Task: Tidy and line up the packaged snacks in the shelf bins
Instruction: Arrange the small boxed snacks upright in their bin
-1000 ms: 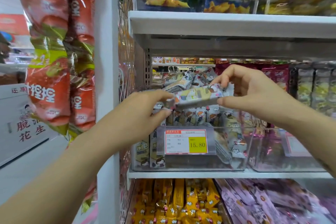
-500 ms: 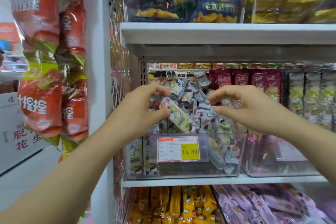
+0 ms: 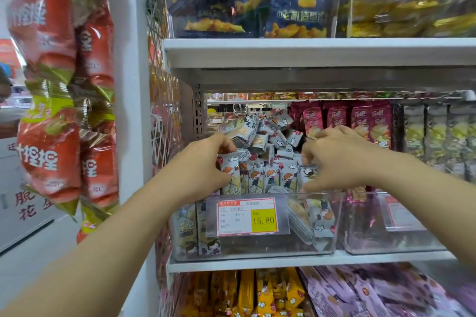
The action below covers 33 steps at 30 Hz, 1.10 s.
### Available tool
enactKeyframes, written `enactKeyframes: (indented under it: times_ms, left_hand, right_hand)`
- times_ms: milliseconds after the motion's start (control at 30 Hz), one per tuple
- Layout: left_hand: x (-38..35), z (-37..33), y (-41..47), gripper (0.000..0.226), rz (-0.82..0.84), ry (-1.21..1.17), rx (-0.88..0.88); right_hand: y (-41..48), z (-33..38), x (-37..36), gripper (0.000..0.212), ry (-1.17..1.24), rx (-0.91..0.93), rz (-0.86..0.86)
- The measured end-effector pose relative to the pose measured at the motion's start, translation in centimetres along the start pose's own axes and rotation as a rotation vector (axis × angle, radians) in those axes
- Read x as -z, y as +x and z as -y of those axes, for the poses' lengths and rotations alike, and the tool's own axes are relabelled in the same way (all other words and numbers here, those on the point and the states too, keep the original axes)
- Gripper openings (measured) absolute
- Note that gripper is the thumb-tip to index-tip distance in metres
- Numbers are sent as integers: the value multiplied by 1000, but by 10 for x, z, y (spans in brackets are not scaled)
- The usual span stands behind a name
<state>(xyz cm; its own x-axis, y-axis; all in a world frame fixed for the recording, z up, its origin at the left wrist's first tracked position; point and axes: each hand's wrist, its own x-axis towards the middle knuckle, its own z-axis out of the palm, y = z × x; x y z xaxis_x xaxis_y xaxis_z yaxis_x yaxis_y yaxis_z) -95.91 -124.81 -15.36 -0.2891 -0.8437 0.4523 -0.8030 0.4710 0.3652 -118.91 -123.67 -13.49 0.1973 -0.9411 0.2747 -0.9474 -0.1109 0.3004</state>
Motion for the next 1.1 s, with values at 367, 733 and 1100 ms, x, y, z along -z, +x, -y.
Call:
enactKeyframes:
  times_ms: [367, 733, 1100]
  left_hand:
    - [-7, 5, 0, 24, 18, 11, 22]
    - [-7, 6, -1, 12, -14, 40, -55]
    - [6, 7, -12, 34, -41, -267, -76]
  right_hand:
    - [-28, -5, 22, 36, 824, 69, -519]
    - [-17, 30, 0, 29, 927, 94, -256]
    - [4, 49, 0, 21, 1013, 162, 109]
